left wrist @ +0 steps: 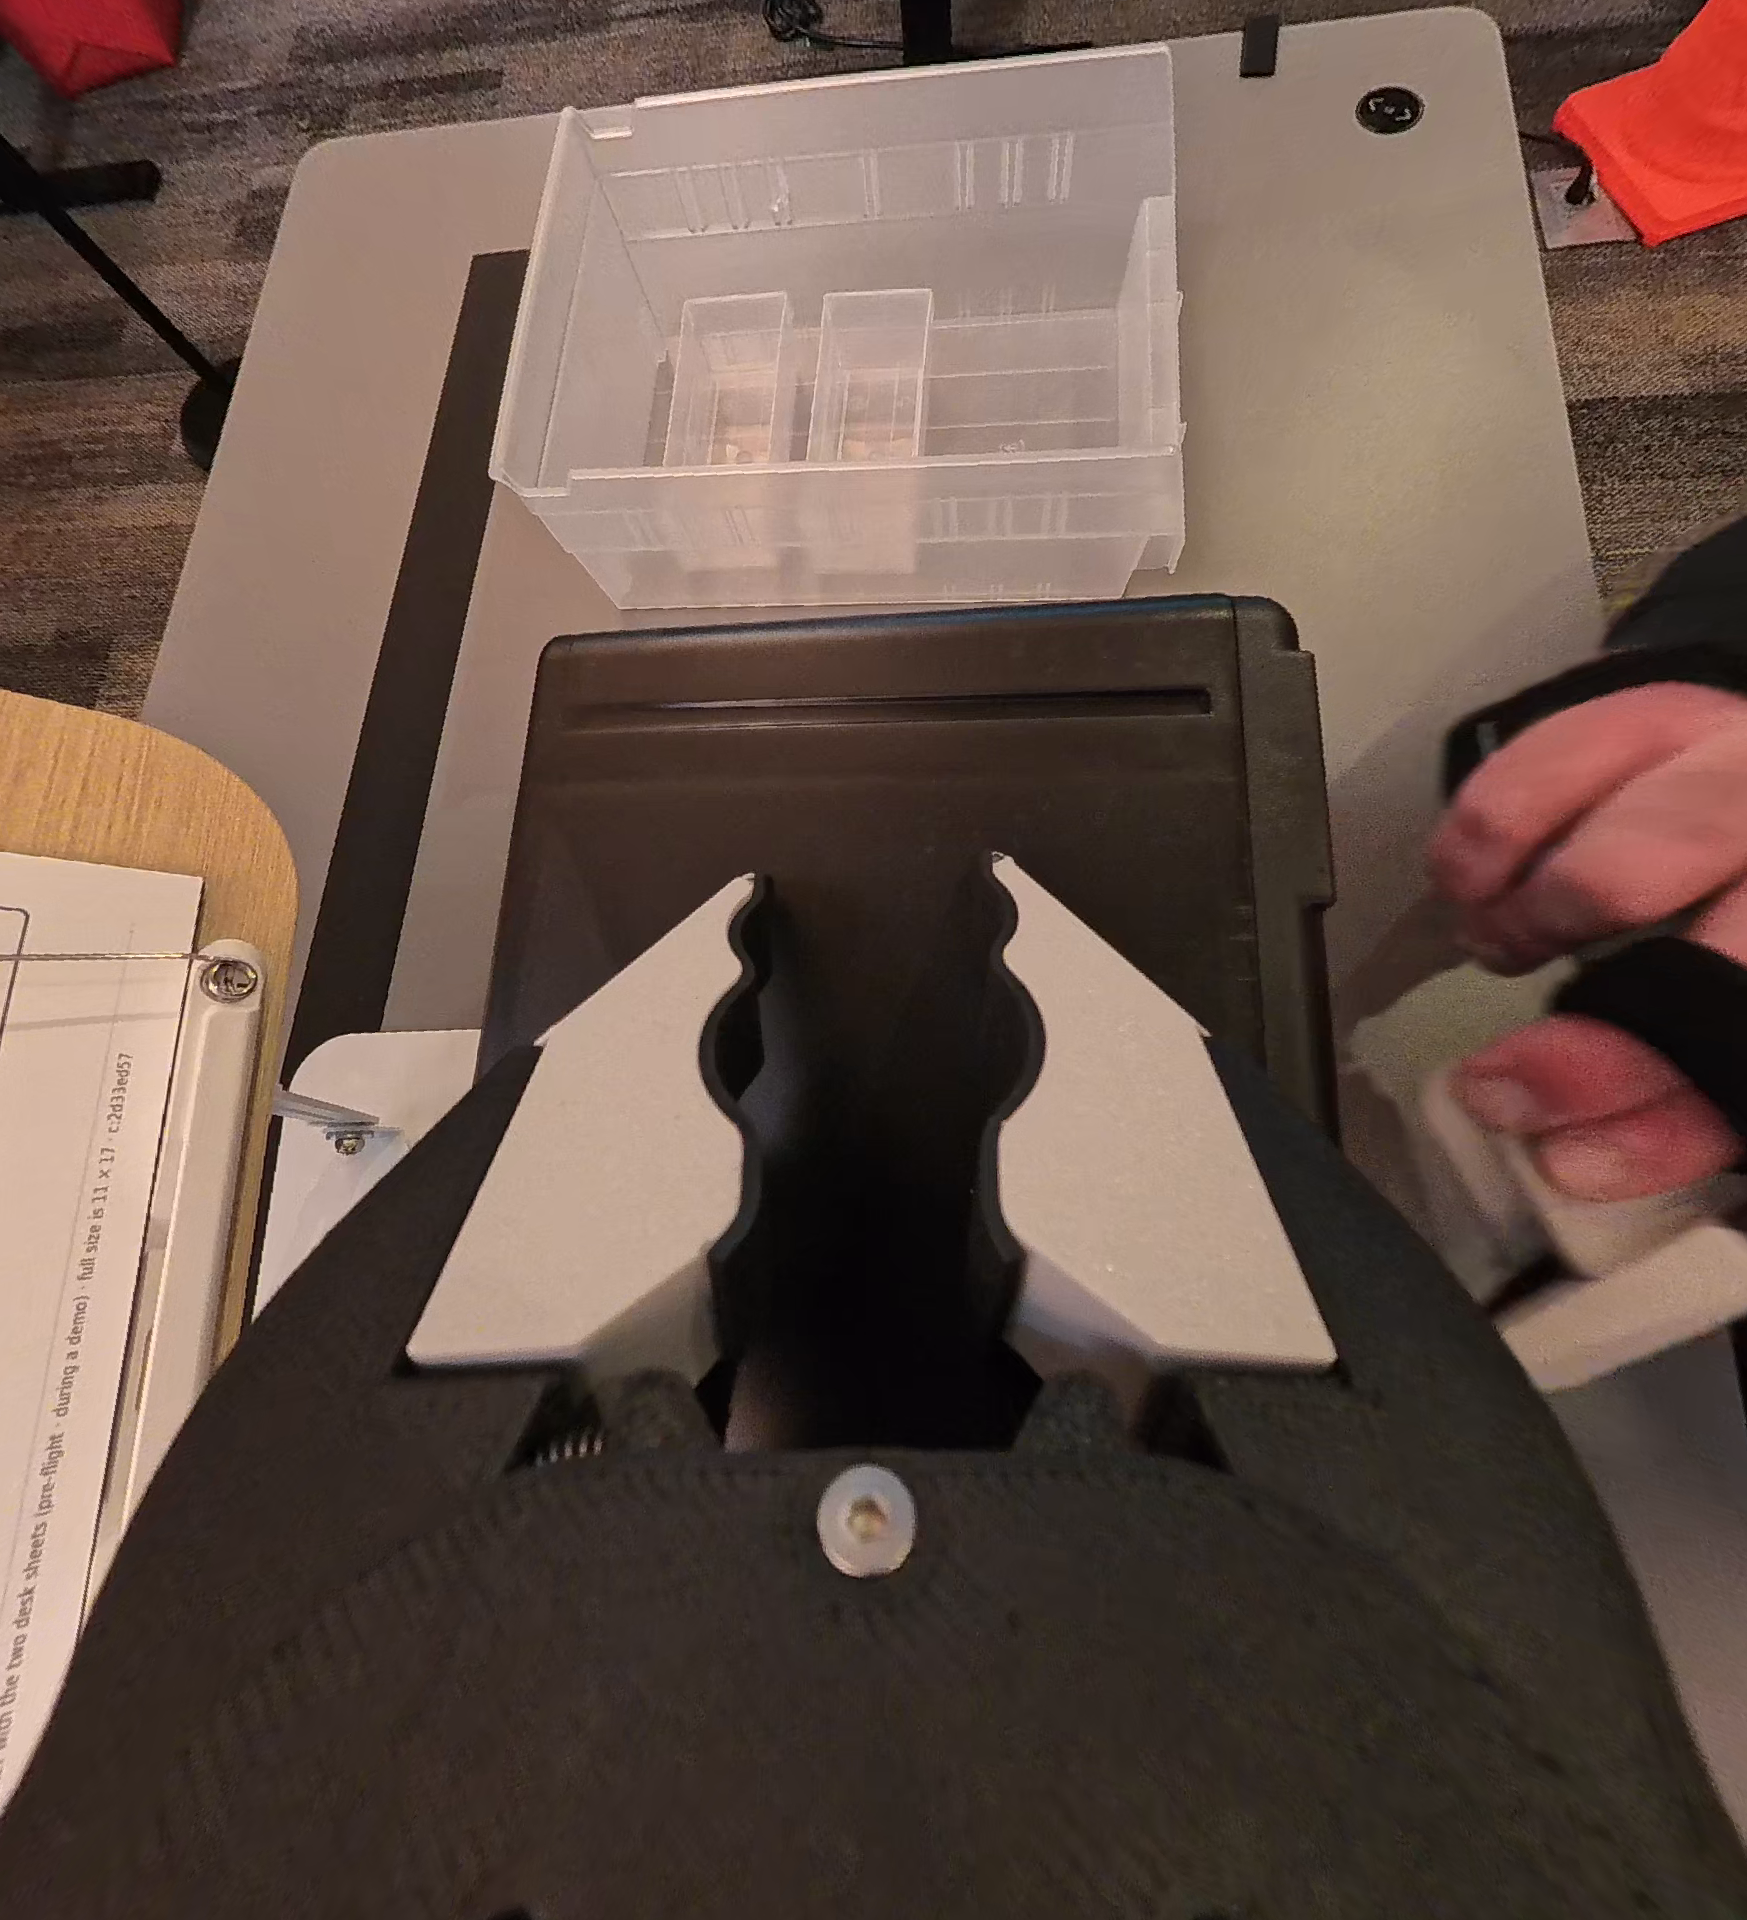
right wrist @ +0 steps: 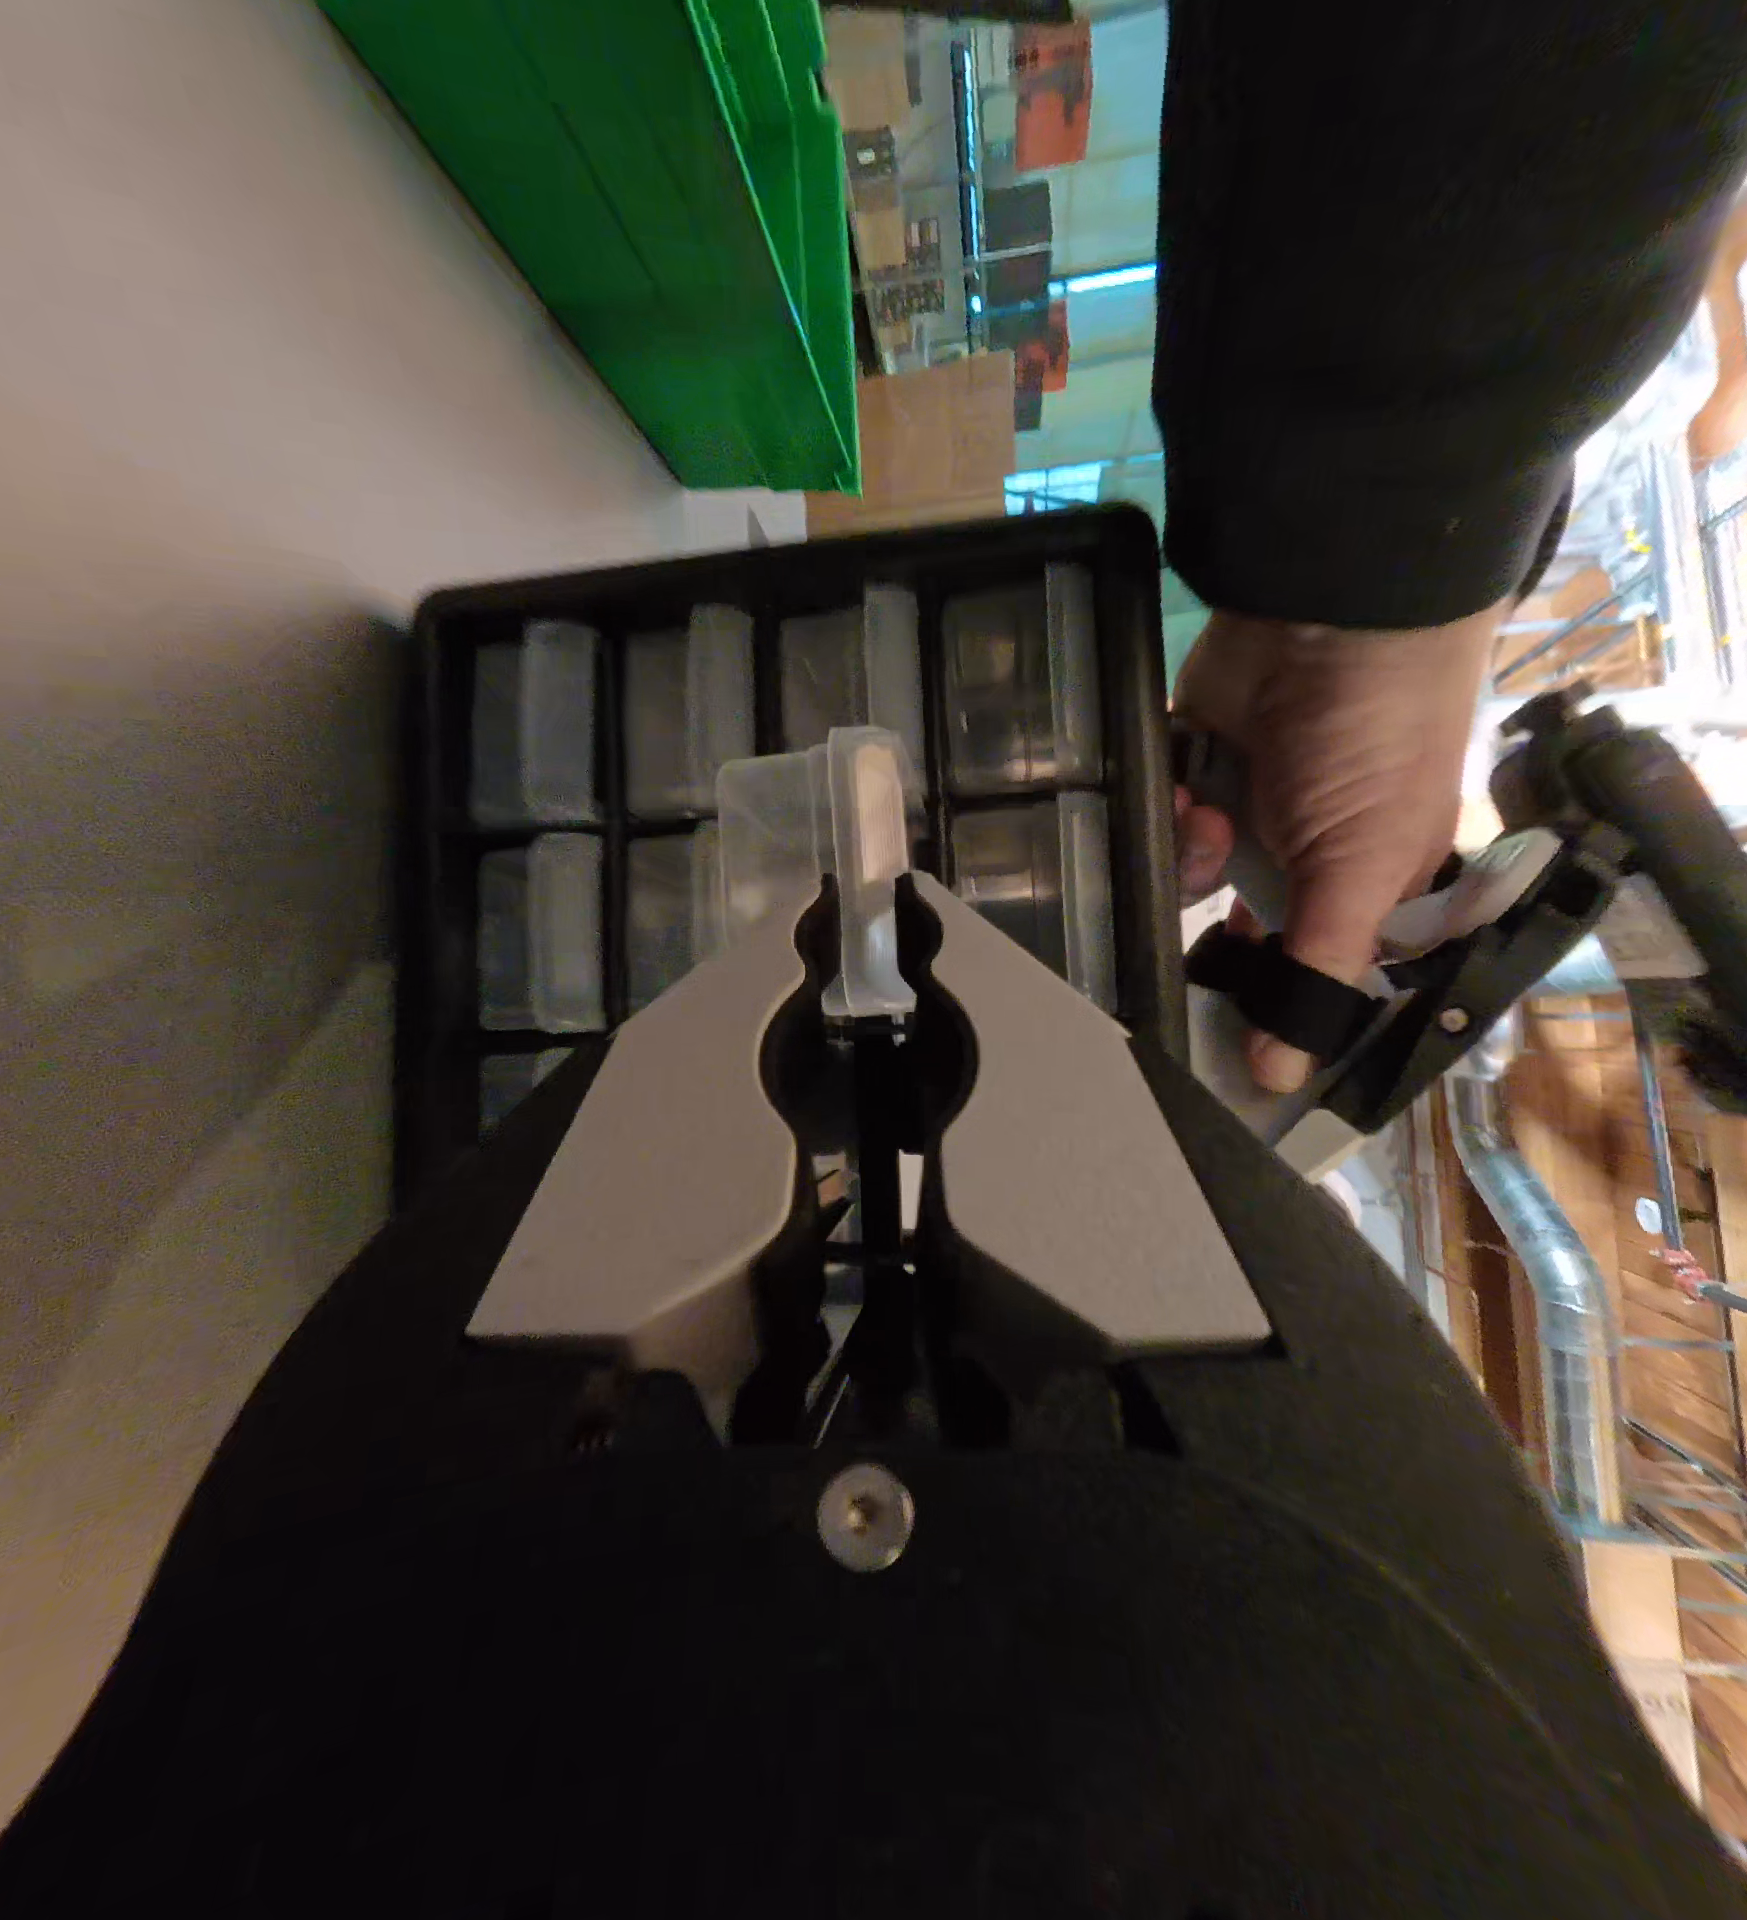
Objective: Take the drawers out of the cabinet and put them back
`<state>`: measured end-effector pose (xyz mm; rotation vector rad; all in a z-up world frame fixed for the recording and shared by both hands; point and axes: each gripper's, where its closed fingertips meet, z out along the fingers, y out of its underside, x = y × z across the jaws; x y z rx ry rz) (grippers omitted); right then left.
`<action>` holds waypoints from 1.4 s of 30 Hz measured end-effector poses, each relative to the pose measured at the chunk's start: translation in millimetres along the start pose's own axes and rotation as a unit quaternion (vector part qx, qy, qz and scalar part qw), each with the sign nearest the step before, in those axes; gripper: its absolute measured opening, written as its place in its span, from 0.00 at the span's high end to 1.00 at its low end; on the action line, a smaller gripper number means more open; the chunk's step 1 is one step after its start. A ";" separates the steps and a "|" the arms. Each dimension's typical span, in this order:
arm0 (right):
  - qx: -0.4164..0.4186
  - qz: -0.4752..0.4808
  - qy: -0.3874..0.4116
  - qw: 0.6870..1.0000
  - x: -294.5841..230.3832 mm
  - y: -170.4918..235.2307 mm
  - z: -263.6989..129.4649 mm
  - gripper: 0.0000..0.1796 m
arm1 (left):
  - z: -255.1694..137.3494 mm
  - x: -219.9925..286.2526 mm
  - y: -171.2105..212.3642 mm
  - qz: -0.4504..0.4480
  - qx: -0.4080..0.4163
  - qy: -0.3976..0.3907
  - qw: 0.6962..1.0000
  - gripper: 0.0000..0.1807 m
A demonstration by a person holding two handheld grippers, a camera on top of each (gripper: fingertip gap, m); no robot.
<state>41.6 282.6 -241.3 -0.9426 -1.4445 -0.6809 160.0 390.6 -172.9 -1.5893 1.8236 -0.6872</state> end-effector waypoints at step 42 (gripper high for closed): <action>-0.080 0.089 -0.254 0.960 -118.2 25.3 -151.9 0.89 | -0.1 0.6 -0.1 0.000 0.000 0.002 1.000 0.80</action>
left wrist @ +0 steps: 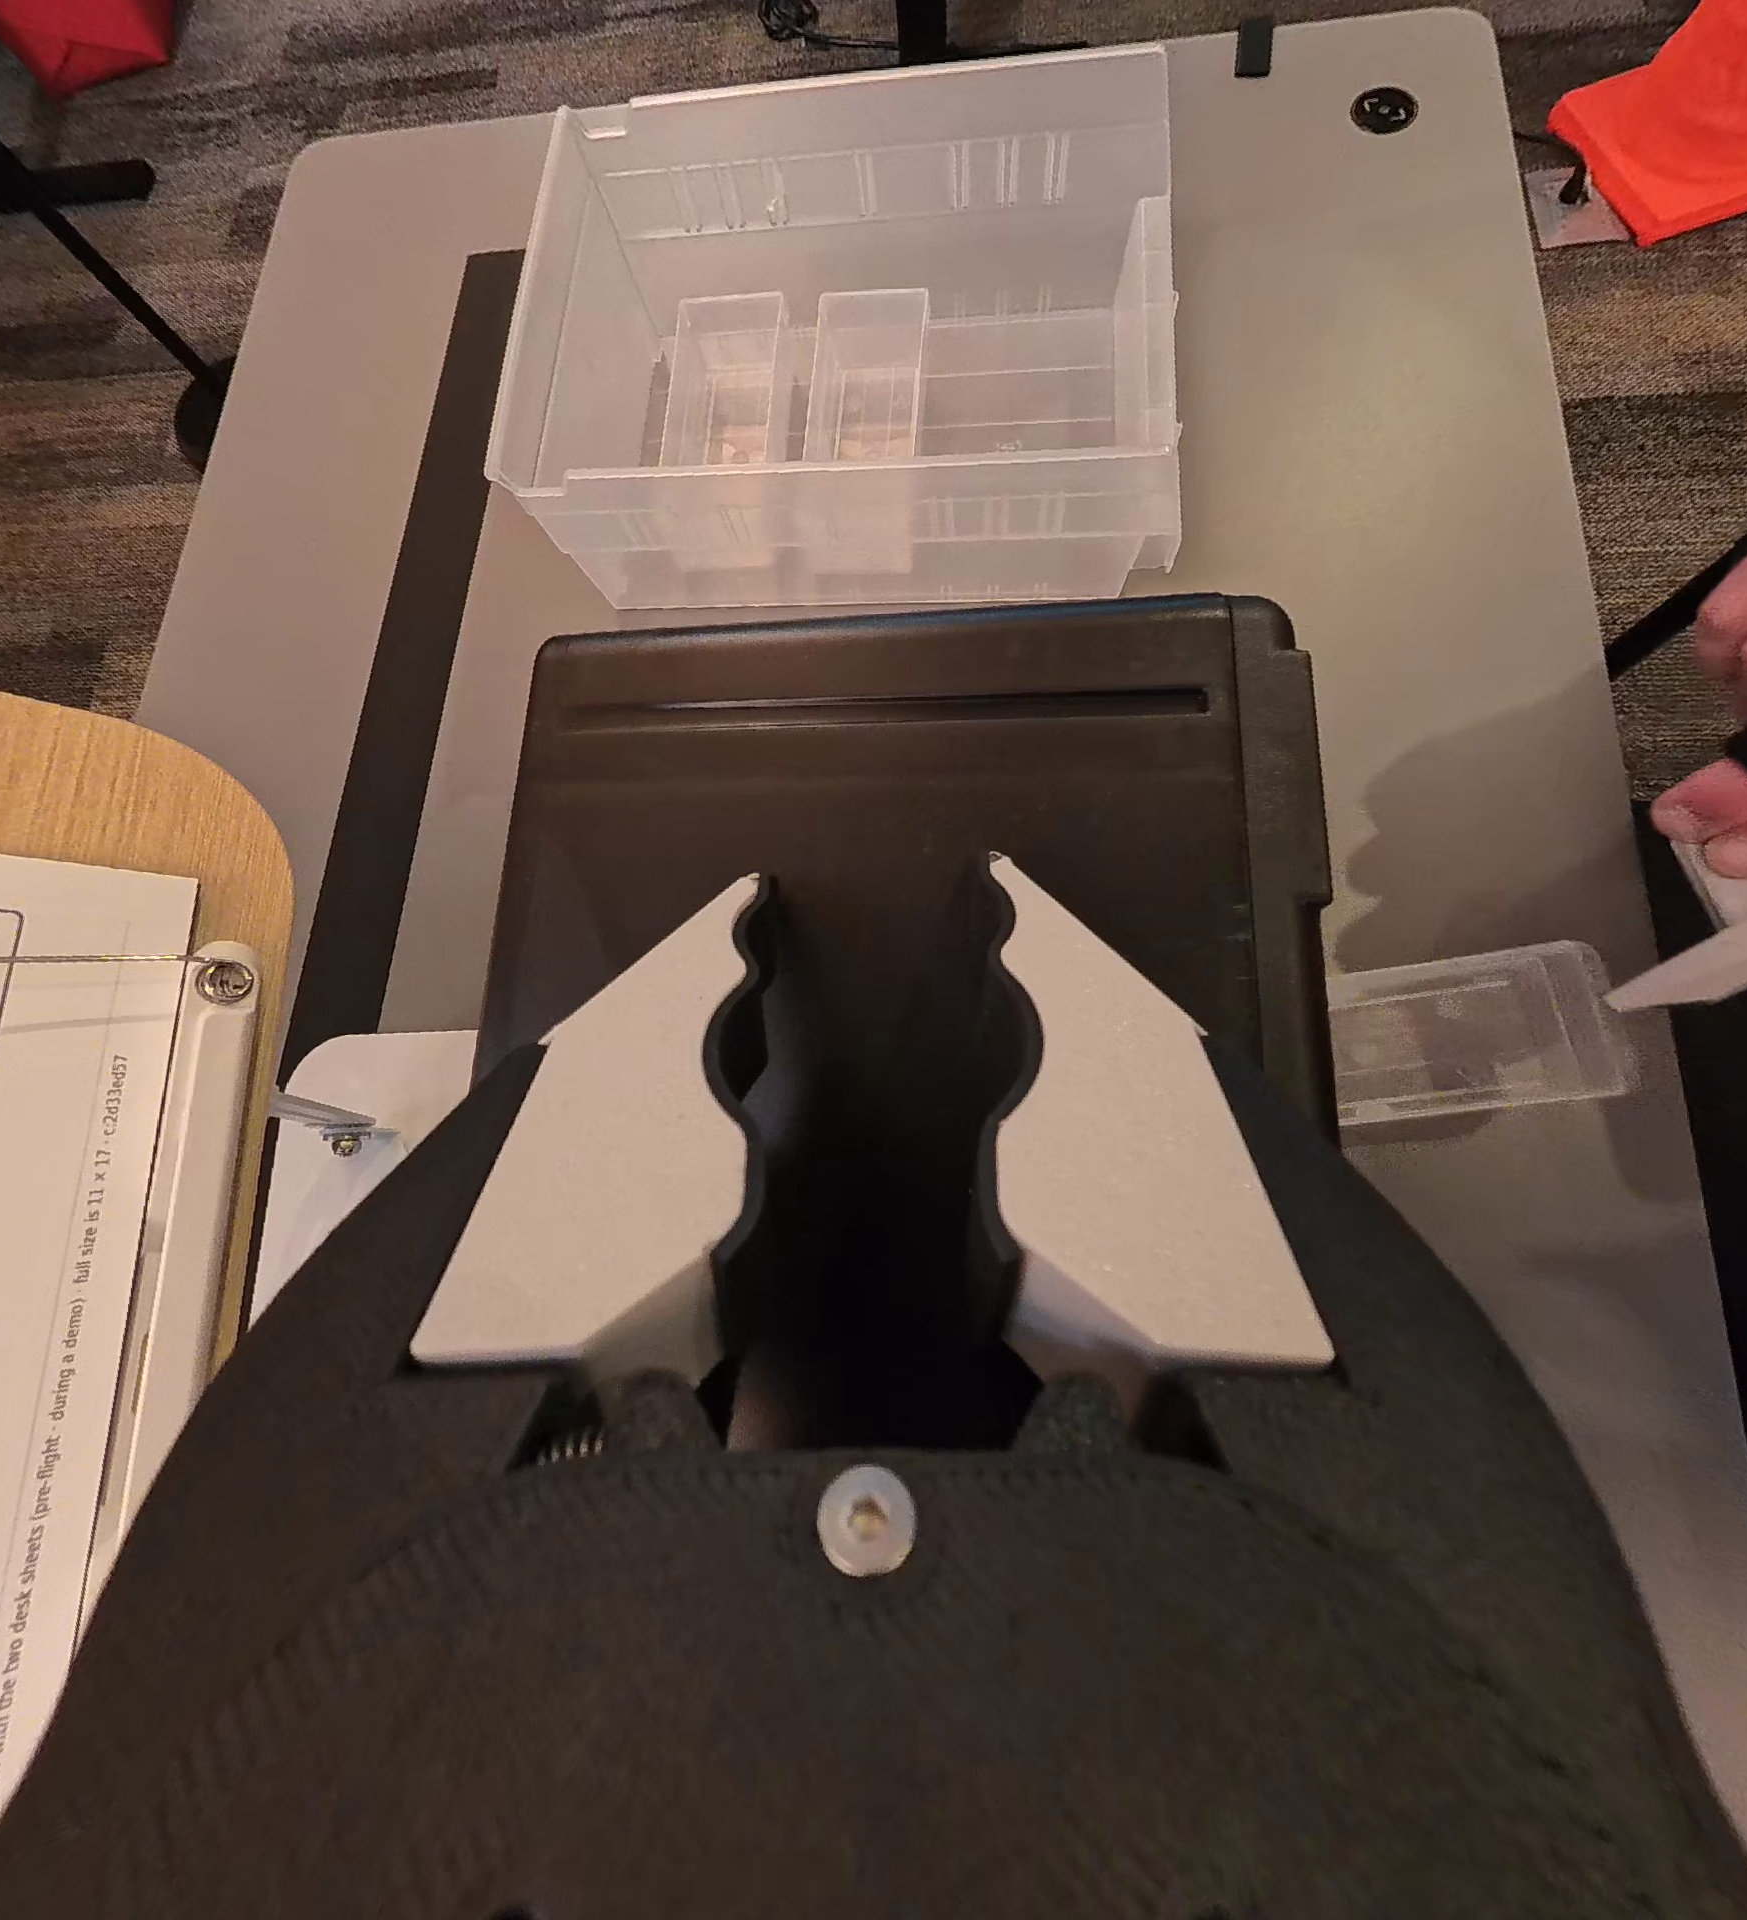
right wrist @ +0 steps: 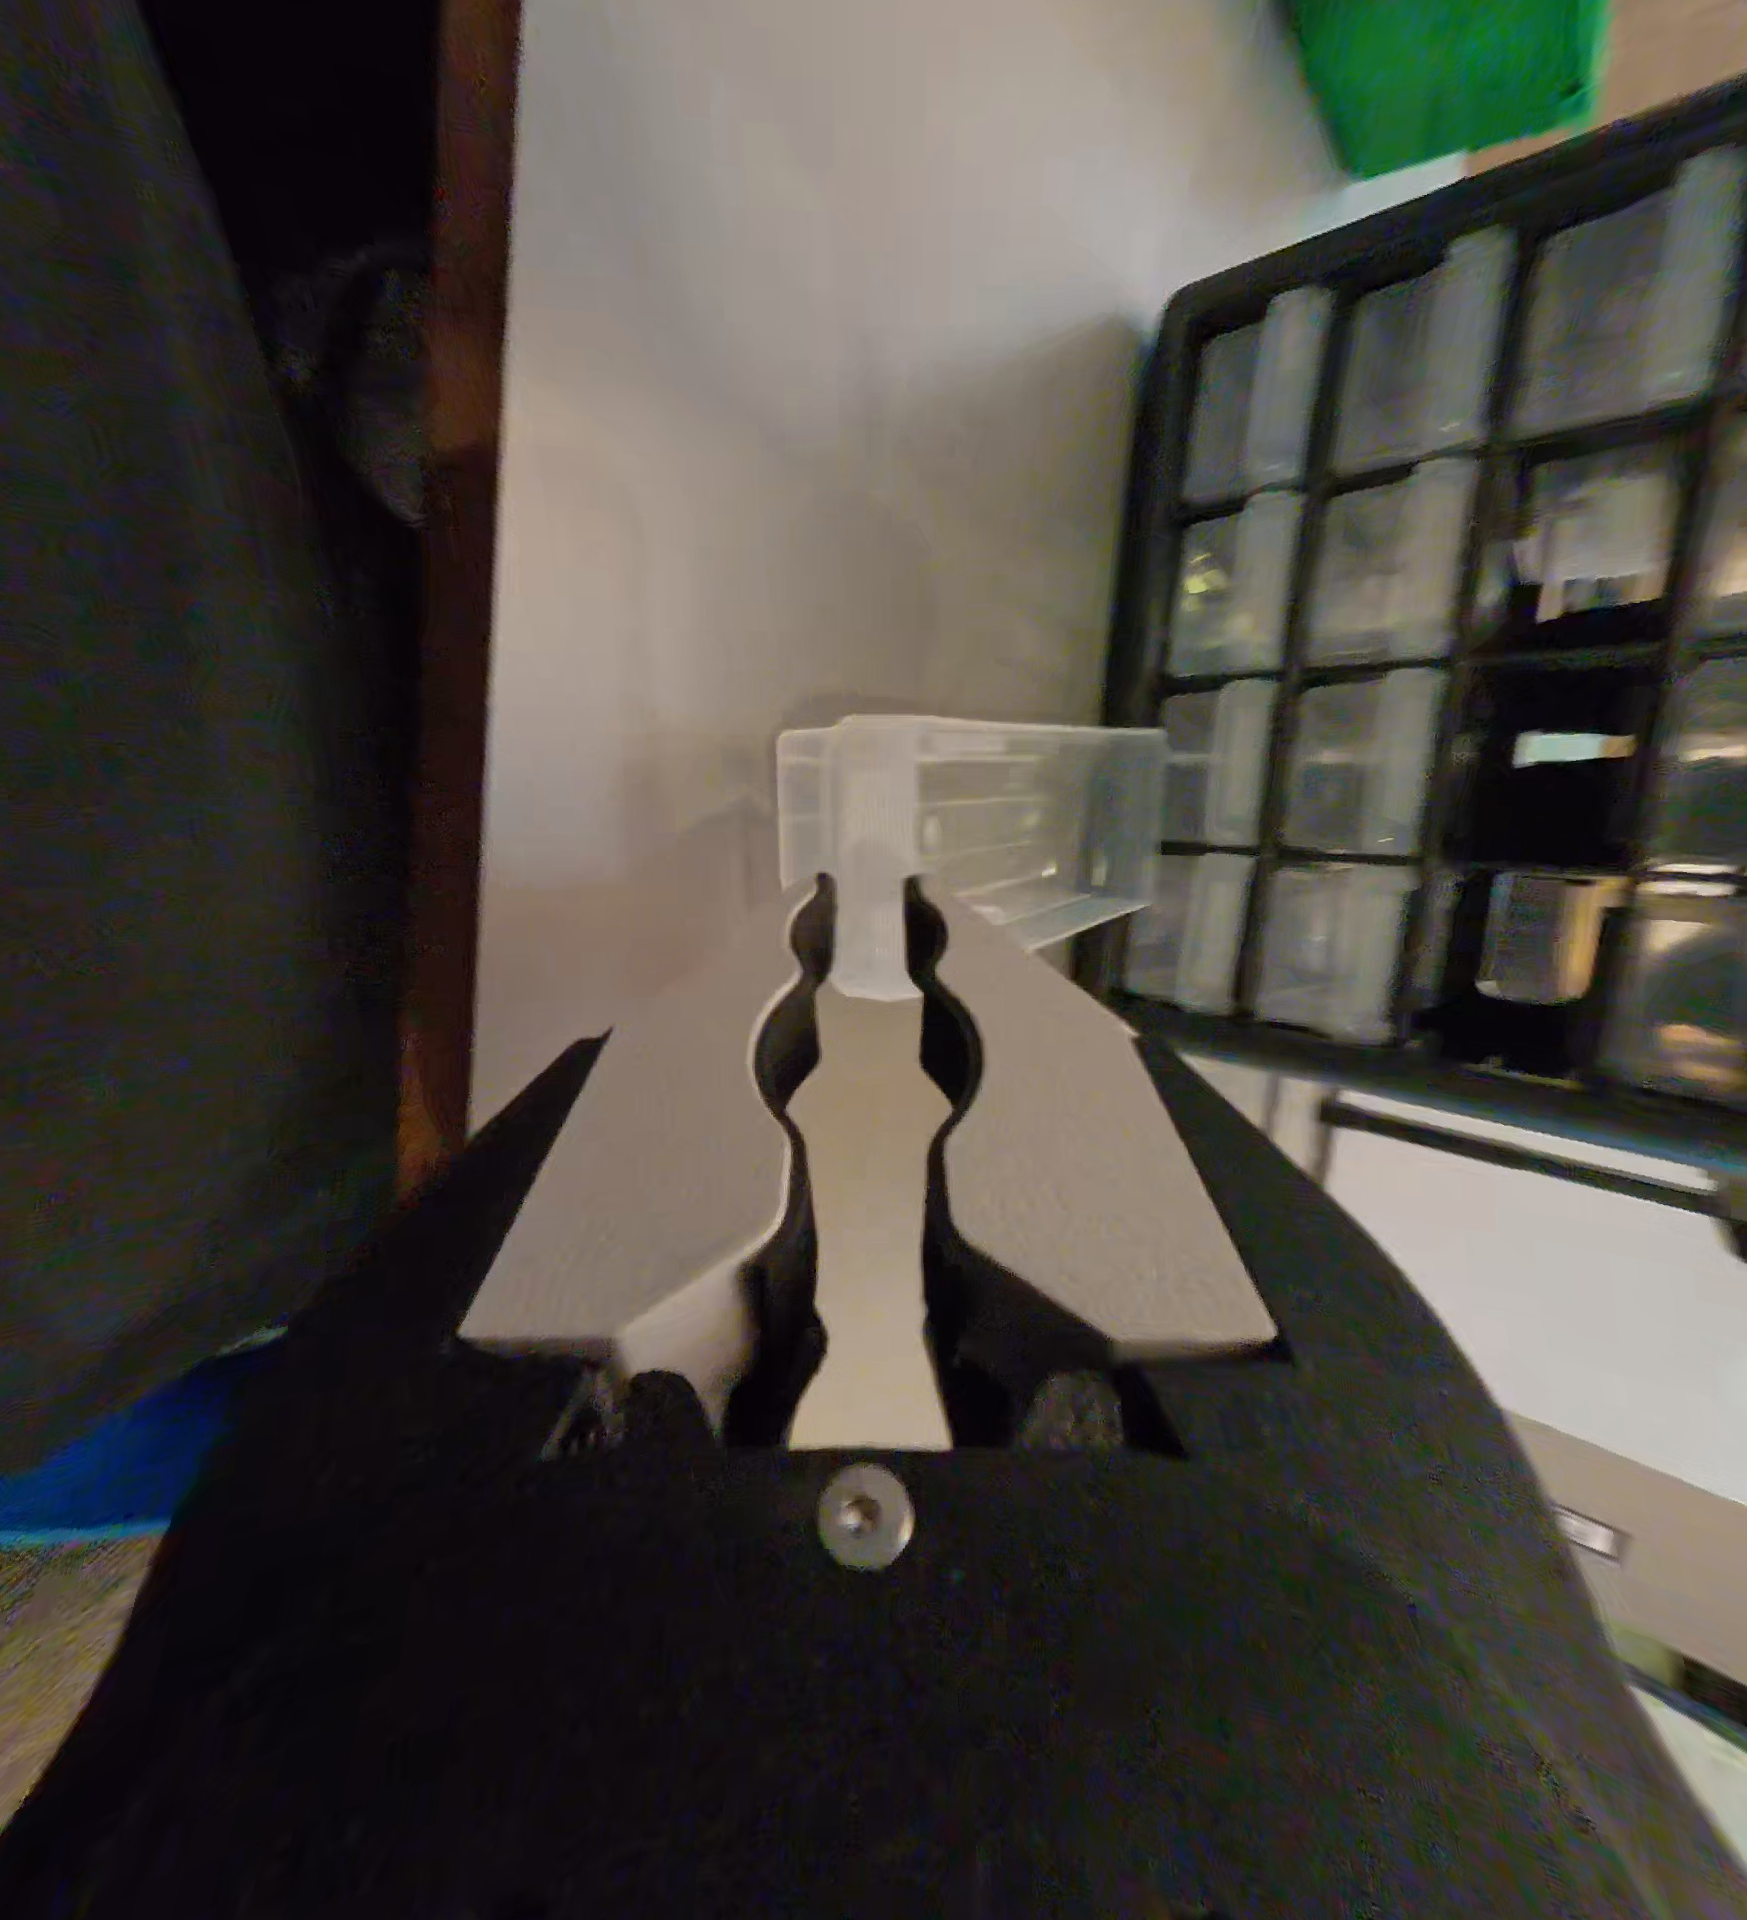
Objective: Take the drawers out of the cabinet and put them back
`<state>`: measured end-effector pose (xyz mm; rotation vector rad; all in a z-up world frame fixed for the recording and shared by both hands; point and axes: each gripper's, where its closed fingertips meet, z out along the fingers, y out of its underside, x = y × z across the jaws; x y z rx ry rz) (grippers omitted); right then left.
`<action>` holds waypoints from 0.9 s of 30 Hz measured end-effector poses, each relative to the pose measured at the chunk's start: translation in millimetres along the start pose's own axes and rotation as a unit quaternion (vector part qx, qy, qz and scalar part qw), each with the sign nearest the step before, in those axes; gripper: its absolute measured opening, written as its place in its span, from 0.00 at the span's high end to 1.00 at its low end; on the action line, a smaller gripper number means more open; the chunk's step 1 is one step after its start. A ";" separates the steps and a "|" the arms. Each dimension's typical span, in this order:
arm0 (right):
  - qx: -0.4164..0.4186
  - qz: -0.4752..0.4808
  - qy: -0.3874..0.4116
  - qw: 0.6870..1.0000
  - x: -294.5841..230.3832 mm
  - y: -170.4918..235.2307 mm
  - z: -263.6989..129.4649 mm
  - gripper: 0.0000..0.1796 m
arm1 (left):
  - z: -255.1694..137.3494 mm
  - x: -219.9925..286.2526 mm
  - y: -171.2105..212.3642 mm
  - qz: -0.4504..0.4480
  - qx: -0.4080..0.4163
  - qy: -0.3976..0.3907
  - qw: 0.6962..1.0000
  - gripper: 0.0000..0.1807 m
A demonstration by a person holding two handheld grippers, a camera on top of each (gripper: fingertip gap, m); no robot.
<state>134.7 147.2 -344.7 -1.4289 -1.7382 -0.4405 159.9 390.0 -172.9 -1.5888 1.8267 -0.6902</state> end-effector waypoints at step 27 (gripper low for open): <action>-0.167 0.305 -0.330 0.878 0.1 38.6 47.2 0.41 | 0.1 0.2 0.1 -0.003 0.000 0.004 1.000 0.80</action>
